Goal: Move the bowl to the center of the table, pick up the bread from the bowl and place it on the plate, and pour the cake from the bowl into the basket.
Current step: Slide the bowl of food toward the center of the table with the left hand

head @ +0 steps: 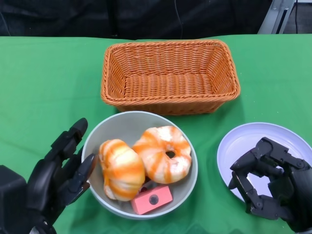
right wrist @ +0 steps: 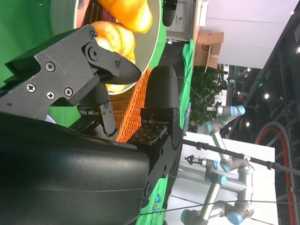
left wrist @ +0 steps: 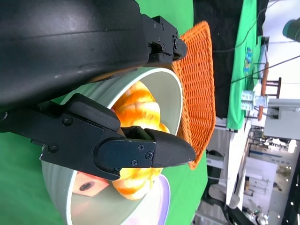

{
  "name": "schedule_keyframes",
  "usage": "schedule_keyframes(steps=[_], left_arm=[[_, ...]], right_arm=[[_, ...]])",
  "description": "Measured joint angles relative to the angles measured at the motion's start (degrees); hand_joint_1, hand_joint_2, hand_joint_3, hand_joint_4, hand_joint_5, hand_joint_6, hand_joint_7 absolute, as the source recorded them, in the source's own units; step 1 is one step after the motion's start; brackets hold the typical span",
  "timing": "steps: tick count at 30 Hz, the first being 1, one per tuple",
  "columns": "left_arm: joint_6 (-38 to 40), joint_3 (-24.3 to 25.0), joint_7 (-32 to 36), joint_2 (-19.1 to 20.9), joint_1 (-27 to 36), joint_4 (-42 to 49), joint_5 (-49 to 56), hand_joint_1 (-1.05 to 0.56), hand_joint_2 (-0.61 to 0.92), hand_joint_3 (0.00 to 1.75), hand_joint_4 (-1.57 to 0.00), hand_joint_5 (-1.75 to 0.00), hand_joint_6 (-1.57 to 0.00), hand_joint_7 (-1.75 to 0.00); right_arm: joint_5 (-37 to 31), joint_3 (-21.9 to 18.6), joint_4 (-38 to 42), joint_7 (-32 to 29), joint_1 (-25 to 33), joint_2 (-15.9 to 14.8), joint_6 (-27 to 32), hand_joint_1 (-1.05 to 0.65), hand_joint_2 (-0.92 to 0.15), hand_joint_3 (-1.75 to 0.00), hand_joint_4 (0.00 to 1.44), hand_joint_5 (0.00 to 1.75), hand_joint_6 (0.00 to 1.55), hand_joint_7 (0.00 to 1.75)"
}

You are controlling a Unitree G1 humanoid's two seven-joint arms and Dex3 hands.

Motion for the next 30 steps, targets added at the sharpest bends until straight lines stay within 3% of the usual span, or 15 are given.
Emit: schedule_keyframes(steps=[30], left_arm=[[2.6,-4.6,-0.5,-0.6,0.6,-0.6,0.5,-0.74,0.92,0.41,-0.15,0.0,-0.1,0.0]], right_arm=[[-1.3,1.0,-0.8,-1.6,0.8,0.7,-0.3,-0.14,-0.58,-0.87,0.76,1.47,0.69,1.23]])
